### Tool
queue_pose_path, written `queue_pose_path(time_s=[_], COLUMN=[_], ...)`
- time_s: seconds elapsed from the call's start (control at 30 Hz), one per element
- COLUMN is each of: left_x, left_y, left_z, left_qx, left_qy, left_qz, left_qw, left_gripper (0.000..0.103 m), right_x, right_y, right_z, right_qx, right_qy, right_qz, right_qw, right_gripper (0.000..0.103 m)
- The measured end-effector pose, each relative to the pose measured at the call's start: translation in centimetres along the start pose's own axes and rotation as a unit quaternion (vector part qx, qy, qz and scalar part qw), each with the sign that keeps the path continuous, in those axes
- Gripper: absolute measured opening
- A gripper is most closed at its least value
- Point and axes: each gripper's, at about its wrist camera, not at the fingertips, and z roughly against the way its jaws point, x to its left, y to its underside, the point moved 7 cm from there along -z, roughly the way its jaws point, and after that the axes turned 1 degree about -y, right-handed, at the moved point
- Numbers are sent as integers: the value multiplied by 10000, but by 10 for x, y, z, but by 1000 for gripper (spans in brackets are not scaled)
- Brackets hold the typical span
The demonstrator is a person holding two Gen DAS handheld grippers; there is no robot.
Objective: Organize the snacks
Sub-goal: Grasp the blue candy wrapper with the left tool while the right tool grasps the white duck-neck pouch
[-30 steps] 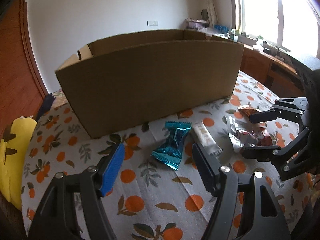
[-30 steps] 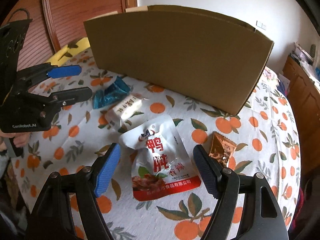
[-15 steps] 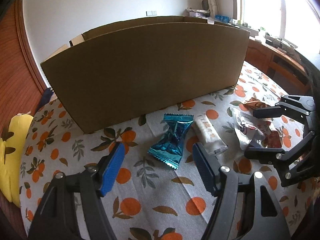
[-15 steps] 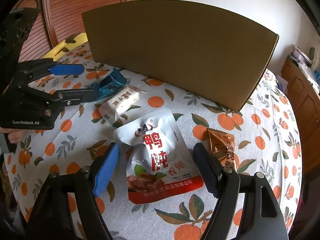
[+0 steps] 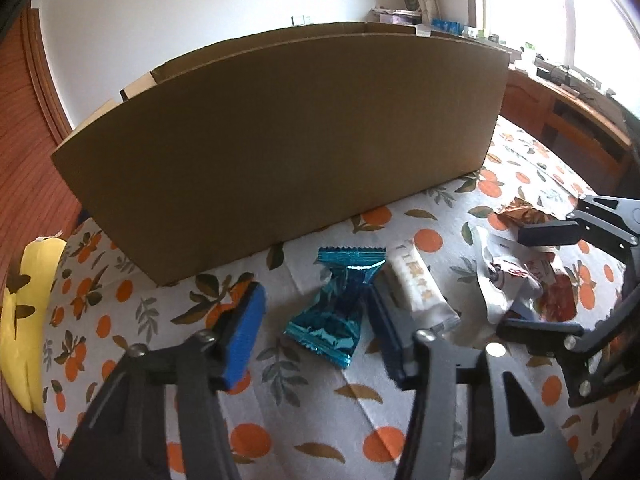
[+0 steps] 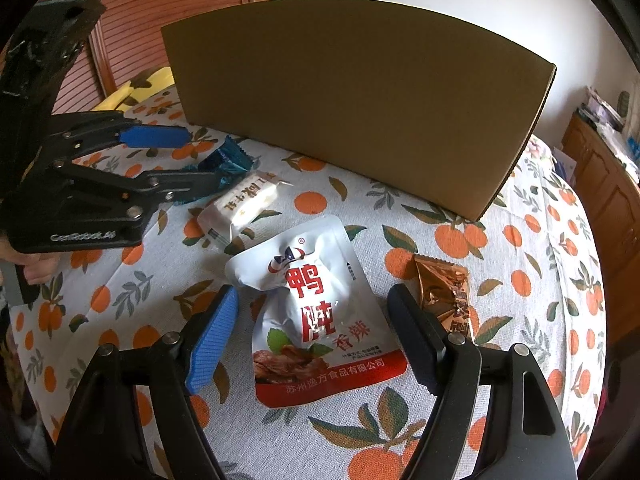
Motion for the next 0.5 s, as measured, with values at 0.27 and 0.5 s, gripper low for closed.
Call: queue_pose_path(time_s=[0.27,0.5], left_x=[-12,-14], left_y=[-10,-14], left_z=[-11,-17], left_qx=[58,146], left_qy=[84,166], left_qz=[-56,10], left_qw=[9999,9998], left_gripper=[47,23], right_x=[0,0], right_y=[0,0], right_z=[0,0], right_qx=[-1,-2], right_qy=[-4,0], right_qz=[-2,-1], right_qw=[10000,10000], right_gripper=[78,78])
